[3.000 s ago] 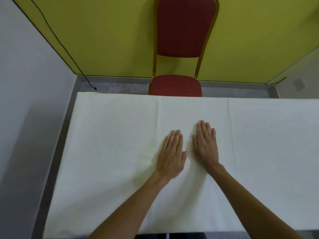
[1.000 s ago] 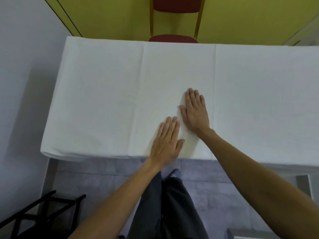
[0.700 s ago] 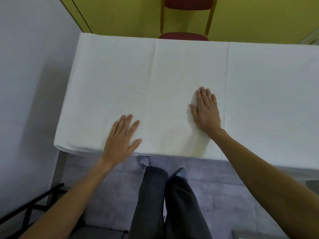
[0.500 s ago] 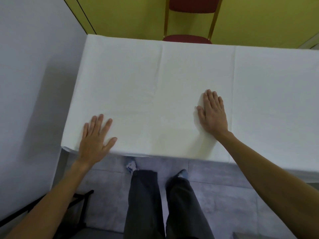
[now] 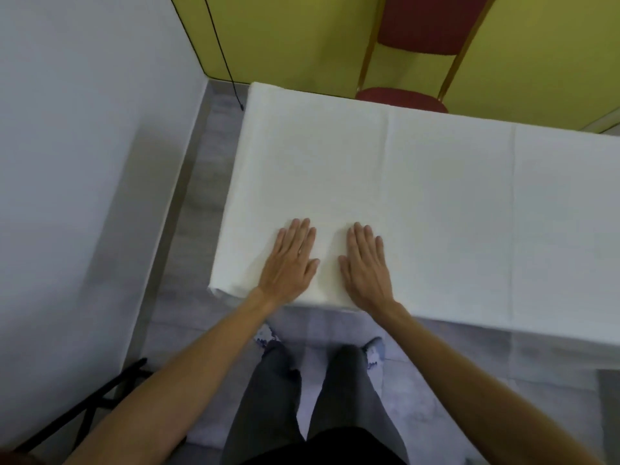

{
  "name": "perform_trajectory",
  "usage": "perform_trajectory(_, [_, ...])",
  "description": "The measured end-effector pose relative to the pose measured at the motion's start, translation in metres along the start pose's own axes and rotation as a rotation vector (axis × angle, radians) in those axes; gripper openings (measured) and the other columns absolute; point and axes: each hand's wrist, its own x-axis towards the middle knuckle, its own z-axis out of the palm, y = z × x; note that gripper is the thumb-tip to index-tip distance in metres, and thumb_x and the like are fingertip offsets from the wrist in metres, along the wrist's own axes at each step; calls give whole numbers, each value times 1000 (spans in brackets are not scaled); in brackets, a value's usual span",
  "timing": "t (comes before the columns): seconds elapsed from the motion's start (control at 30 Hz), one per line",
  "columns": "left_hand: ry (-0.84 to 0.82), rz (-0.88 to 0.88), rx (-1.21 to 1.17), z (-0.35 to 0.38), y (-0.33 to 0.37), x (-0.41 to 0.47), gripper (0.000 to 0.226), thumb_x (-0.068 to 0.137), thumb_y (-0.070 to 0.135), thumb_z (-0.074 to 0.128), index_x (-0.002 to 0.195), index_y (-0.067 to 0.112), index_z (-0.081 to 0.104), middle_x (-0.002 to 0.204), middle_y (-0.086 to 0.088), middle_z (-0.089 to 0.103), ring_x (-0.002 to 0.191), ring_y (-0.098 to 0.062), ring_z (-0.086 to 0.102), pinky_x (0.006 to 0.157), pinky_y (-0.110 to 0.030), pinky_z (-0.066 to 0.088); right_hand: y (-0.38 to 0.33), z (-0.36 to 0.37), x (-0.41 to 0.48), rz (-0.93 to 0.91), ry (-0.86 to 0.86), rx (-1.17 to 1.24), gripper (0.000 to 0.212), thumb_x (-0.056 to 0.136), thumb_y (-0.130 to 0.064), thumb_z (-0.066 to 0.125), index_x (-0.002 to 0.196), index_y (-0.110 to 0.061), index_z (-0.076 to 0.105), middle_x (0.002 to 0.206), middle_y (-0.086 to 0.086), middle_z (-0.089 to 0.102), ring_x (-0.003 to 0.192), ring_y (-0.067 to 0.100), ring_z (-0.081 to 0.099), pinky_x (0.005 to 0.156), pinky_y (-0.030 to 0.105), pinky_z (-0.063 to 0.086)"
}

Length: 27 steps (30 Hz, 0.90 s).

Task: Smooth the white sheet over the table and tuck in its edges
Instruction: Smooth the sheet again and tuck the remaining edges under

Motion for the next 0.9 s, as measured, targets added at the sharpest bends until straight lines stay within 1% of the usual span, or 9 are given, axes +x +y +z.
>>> perform_trajectory(0.1, [-26,20,73,-13,-54,-27,63,103,42,28,155,7,18,164,-15,11,152,-31,7,119,-53,19,-46,15,4,113,-8,29,65,106,-40,16,158,-1,13,167,15,6,155,31,1,125,44,-9])
perform_trajectory(0.23, [-57,215,183,-32,-124,-74,65,104,45,28,155,7,17,163,-16,10,152,-33,5,122,-51,14,-60,18,9,201,-42,-25,71,104,-47,13,159,-1,8,168,15,1,155,32,-4,125,53,-4])
perform_trajectory(0.33, [-27,171,103,-38,-143,-94,73,102,52,31,155,4,15,164,-13,7,153,-29,1,121,-53,16,-63,16,11,231,-62,-57,75,102,-49,10,159,-1,6,167,18,1,155,36,-1,124,58,2])
perform_trajectory(0.43, [9,121,-75,-32,-148,-109,88,97,57,44,154,-2,12,164,-17,6,153,-28,4,123,-46,17,-85,8,19,281,-108,-52,76,100,-48,14,158,-1,4,167,21,2,154,39,-1,124,58,2])
perform_trajectory(0.53, [30,-32,-286,-23,-150,-128,93,93,59,50,152,-5,16,161,-22,17,150,-29,18,123,-39,19,-125,6,38,82,-208,-29,76,105,-42,35,159,-6,-3,168,15,-4,155,33,-6,126,52,0])
perform_trajectory(0.67, [21,-101,-366,-4,-152,-142,65,102,45,38,144,-4,38,145,-23,47,135,-35,46,107,-48,45,-186,21,56,-300,-264,-81,82,102,-56,33,160,-12,-4,168,10,-10,155,29,-14,126,47,-7])
perform_trajectory(0.77, [89,-169,-463,0,-145,-144,55,104,41,32,133,-1,54,122,-18,66,104,-28,68,87,-33,54,-212,35,64,-547,-278,-228,84,99,-66,31,160,-13,12,169,13,-2,155,31,-9,125,53,-3])
perform_trajectory(0.83, [131,-190,-501,10,-143,-147,53,105,38,30,125,0,61,103,-14,72,81,-26,72,71,-32,56,-216,44,69,-668,-300,-316,83,96,-70,35,158,-15,27,168,15,4,155,34,-5,124,59,3])
perform_trajectory(0.9, [139,-277,-563,14,-140,-150,41,102,30,43,132,5,57,116,-13,69,97,-27,69,83,-36,54,-212,48,72,-729,-305,-367,80,94,-72,39,152,-18,40,168,14,12,155,36,0,123,61,7])
